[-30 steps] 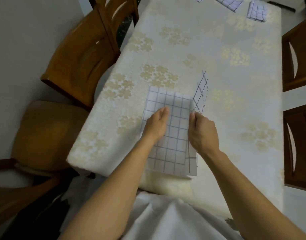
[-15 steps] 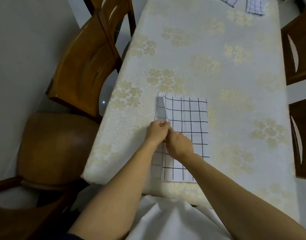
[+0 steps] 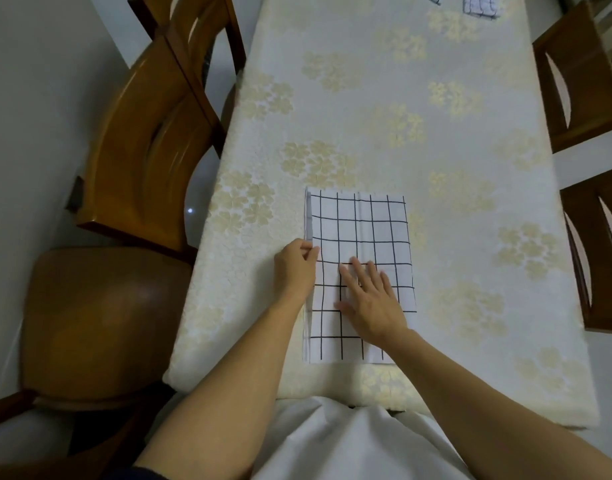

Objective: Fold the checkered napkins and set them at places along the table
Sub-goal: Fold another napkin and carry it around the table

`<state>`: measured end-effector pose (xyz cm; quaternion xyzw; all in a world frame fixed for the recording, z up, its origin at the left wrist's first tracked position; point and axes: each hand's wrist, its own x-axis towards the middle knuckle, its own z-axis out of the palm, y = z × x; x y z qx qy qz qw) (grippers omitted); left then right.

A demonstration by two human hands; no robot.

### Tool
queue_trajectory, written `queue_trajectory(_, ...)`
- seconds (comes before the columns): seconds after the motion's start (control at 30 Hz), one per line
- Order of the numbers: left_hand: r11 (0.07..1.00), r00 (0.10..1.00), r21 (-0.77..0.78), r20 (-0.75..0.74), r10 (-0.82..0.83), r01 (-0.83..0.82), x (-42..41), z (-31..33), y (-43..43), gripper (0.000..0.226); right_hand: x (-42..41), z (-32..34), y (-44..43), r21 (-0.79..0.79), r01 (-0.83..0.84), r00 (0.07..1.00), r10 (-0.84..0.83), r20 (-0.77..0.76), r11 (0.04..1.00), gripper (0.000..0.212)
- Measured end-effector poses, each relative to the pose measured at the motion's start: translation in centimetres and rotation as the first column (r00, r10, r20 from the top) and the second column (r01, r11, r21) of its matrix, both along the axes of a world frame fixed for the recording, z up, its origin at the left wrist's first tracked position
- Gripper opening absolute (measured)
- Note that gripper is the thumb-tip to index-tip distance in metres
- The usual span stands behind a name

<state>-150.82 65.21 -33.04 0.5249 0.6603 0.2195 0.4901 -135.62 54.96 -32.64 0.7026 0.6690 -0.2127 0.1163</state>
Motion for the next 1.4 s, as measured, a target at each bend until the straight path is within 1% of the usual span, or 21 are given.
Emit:
queue_trajectory(0.07, 0.999, 0.999, 0.032, 0.033, 0.033, -0.034, -0.4, -0.2, 0.0, 0.024, -0.2, -0.2, 0.5, -0.013, 0.014, 1.000, -0.014, 0.011, 1.000, 0.075)
queue_trajectory(0.17, 0.995, 0.998, 0.089, 0.030, 0.051, -0.054, -1.1, -0.4, -0.4, 0.031, -0.9, -0.4, 1.1, -0.019, -0.014, 0.999, 0.014, 0.030, 1.000, 0.080)
queue_trajectory(0.27, 0.996, 0.996, 0.075, 0.076, 0.039, -0.044, -1.8, -0.8, -0.5, 0.039, -1.3, -0.6, 1.6, -0.030, -0.025, 0.999, 0.026, 0.032, 0.999, 0.080)
queue_trajectory(0.37, 0.998, 0.992, 0.067, 0.127, -0.007, -0.002, -2.4, -1.2, -0.3, 0.045, -1.6, -0.7, 2.0, -0.046, -0.020, 1.000, 0.021, 0.019, 0.999, 0.080)
queue_trajectory(0.63, 0.992, 0.990, 0.124, 0.135, -0.050, 0.033, -2.9, -2.1, -0.8, 0.052, -2.6, -0.5, 2.6, -0.056, -0.026, 0.999, 0.027, 0.023, 0.998, 0.079)
queue_trajectory(0.77, 0.992, 0.992, 0.127, 0.123, -0.042, 0.026, -2.9, -2.3, -0.8, 0.051, -3.1, -0.2, 3.1, -0.056, -0.049, 0.998, 0.050, 0.027, 0.997, 0.079)
queue_trajectory(0.87, 0.990, 0.992, 0.140, 0.120, -0.039, 0.022, -3.0, -2.2, -0.8, 0.049, -3.0, -0.1, 3.2, -0.058, -0.051, 0.999, 0.050, -0.008, 0.997, 0.080)
queue_trajectory(0.97, 0.989, 0.991, 0.145, 0.130, -0.042, 0.023, -3.0, -2.2, -0.8, 0.047, -2.1, 0.2, 2.9, 0.002, -0.035, 0.997, 0.035, -0.072, 0.999, 0.078)
queue_trajectory(1.07, 0.989, 0.994, 0.142, 0.087, -0.063, 0.050, -3.0, -1.4, -0.7, 0.045, 0.7, 0.9, 2.7, 0.192, 0.129, 0.988, -0.109, -0.110, 0.973, 0.068)
queue_trajectory(1.1, 0.983, 0.997, 0.168, 0.032, -0.075, 0.069, -2.9, -1.1, -0.8, 0.043, 2.0, 1.2, 2.6, 0.243, 0.182, 0.981, -0.159, -0.113, 0.953, 0.065)
queue_trajectory(1.13, 0.968, 0.994, 0.230, -0.057, -0.091, 0.102, -2.5, -0.8, -0.8, 0.042, 3.4, 1.3, 2.6, 0.271, 0.217, 0.975, -0.195, -0.108, 0.938, 0.063)
queue_trajectory(1.2, 0.885, 0.956, 0.391, -0.245, -0.164, 0.252, -0.8, 0.0, -0.7, 0.042, 5.7, 1.3, 2.4, 0.261, 0.237, 0.971, -0.223, -0.080, 0.936, 0.061)
queue_trajectory(1.23, 0.831, 0.919, 0.423, -0.310, -0.243, 0.362, 0.6, 0.3, -0.5, 0.044, 6.5, 1.0, 2.2, 0.233, 0.233, 0.972, -0.224, -0.066, 0.944, 0.061)
queue_trajectory(1.27, 0.776, 0.870, 0.413, -0.350, -0.348, 0.477, 2.3, 0.7, -0.1, 0.047, 7.2, 0.6, 2.1, 0.201, 0.230, 0.973, -0.223, -0.056, 0.952, 0.061)
queue_trajectory(1.33, 0.638, 0.718, 0.339, -0.415, -0.559, 0.692, 6.3, 1.4, 0.5, 0.054, 8.2, -0.4, 1.9, 0.154, 0.224, 0.974, -0.217, -0.056, 0.963, 0.060)
queue_trajectory(1.4, 0.475, 0.538, 0.262, -0.509, -0.672, 0.840, 9.9, 2.2, 0.8, 0.066, 8.6, -1.3, 1.6, 0.129, 0.226, 0.973, -0.217, -0.080, 0.966, 0.060)
